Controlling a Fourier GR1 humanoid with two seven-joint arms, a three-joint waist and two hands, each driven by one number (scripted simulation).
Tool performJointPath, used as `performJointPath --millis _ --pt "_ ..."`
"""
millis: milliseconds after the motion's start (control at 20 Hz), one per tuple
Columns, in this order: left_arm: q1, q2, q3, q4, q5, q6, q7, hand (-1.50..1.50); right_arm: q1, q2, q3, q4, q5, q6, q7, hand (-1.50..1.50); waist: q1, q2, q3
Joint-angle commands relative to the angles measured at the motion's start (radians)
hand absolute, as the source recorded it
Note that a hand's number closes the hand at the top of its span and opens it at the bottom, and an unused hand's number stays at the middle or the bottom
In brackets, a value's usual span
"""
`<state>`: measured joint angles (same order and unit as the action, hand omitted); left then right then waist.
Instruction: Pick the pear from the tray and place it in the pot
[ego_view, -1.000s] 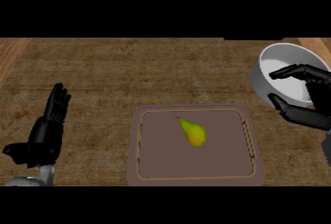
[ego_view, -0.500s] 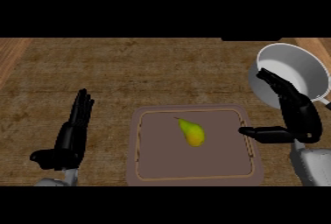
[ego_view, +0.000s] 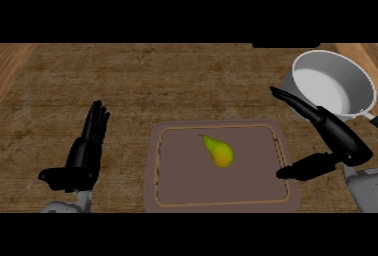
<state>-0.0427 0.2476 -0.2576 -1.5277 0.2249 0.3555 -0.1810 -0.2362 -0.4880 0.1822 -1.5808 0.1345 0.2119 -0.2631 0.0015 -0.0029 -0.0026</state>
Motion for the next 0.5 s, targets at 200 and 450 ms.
performJointPath --millis 200,450 --pt "0.032 -0.015 -0.020 -0.072 -0.022 0.009 0.019 0.00 -0.069 0.034 0.219 -0.026 0.200 0.080 0.318 -1.50 0.012 0.002 0.002" --pt "0.002 -0.003 0.023 -0.060 -0.036 -0.023 0.057 0.00 -0.110 0.146 0.236 -0.064 0.218 0.141 0.496 -1.50 0.003 0.002 0.002"
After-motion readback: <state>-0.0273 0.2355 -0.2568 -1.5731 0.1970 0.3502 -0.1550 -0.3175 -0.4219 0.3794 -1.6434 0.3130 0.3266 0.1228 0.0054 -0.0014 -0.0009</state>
